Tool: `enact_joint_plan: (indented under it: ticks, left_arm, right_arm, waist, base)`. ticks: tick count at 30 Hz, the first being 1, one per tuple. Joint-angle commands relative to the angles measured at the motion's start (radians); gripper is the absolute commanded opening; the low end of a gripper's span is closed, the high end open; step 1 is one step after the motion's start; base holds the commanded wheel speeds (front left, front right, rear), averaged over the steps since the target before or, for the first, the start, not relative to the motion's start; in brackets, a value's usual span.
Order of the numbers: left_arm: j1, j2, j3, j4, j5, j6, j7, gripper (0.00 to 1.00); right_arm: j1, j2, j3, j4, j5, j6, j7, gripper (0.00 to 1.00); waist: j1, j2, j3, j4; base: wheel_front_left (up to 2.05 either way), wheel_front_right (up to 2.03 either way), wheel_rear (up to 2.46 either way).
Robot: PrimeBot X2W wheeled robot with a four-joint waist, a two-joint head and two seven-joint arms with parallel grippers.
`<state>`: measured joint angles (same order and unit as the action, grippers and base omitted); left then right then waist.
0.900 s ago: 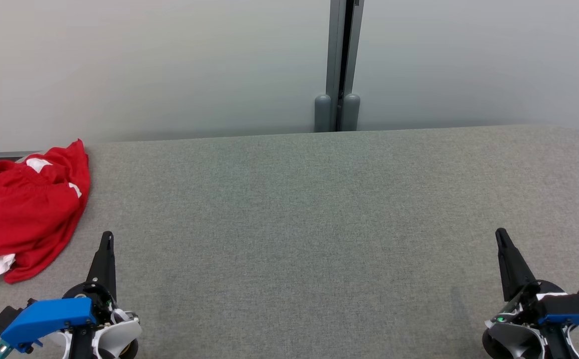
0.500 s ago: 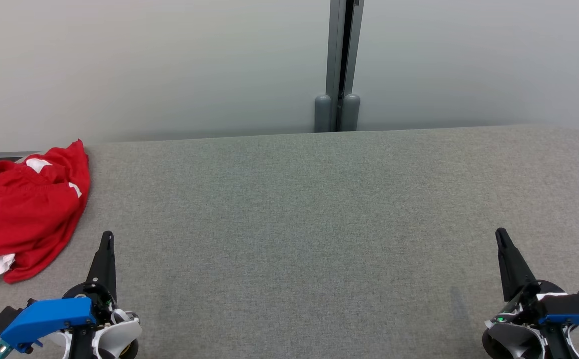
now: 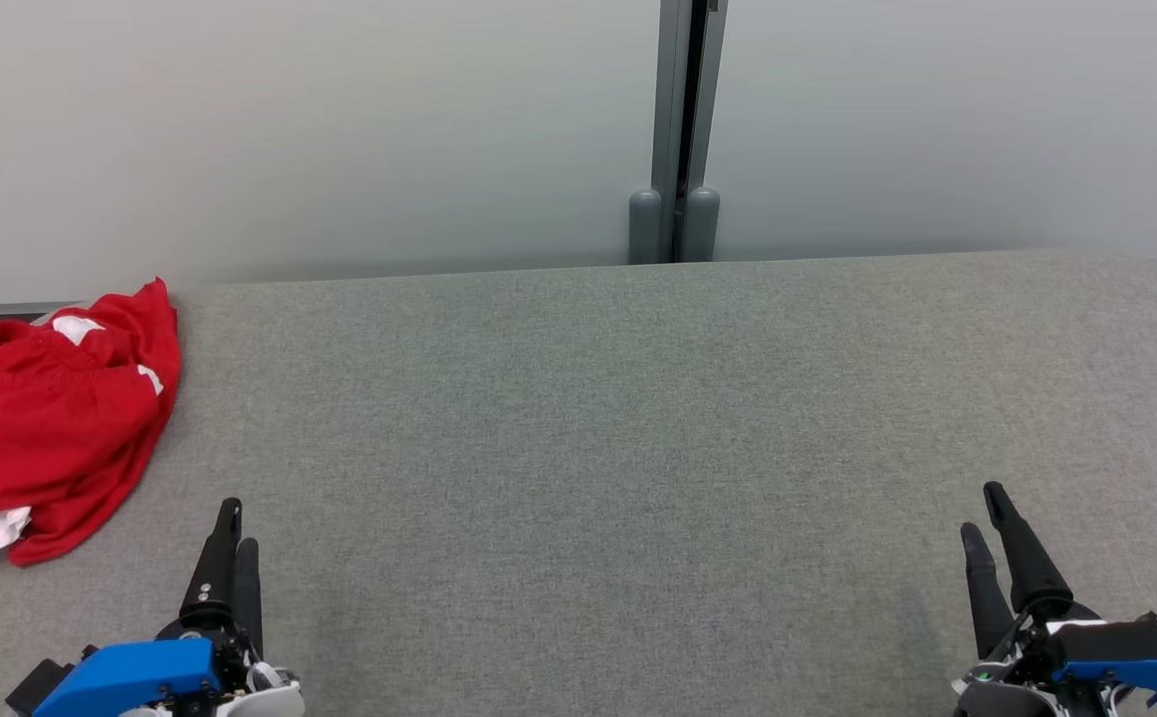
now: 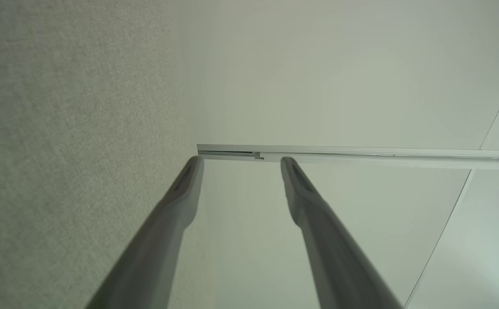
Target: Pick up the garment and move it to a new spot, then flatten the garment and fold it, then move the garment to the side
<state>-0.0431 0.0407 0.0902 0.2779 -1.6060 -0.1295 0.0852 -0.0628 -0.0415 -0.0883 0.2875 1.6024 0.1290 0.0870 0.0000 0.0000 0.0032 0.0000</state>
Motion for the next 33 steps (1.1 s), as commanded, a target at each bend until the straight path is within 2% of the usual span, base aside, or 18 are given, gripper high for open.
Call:
enact_joint_plan:
  ticks: [1, 11, 24, 33]
  left_arm:
    - [-0.013, 0.006, -0.007, -0.027, 0.011, 0.000, -0.009, 1.00]
    - [0.000, 0.007, -0.028, -0.076, 0.114, 0.009, -0.056, 1.00]
    - [0.012, 0.008, -0.064, -0.159, 0.384, 0.068, -0.110, 1.00]
    - [0.026, 0.009, -0.094, -0.177, 0.610, 0.090, -0.143, 1.00]
  right_arm:
    - [-0.009, -0.004, 0.008, -0.021, -0.007, 0.001, -0.010, 1.00]
    - [-0.006, -0.005, 0.020, -0.045, -0.122, 0.001, -0.057, 1.00]
    - [0.004, -0.006, 0.027, -0.114, -0.392, 0.001, -0.111, 1.00]
    - [0.006, -0.007, 0.048, -0.144, -0.583, 0.002, -0.145, 1.00]
  waist:
    - [0.0000, 0.0000, 0.000, 0.000]
    - [0.0000, 0.0000, 0.001, 0.001]
    - [0.0000, 0.0000, 0.005, 0.002]
    - [0.0000, 0.0000, 0.008, 0.003]
  base:
    - [0.00, 0.00, 0.00]
    - [0.00, 0.00, 0.00]
    - [0.00, 0.00, 0.00]
    - [0.00, 0.00, 0.00]
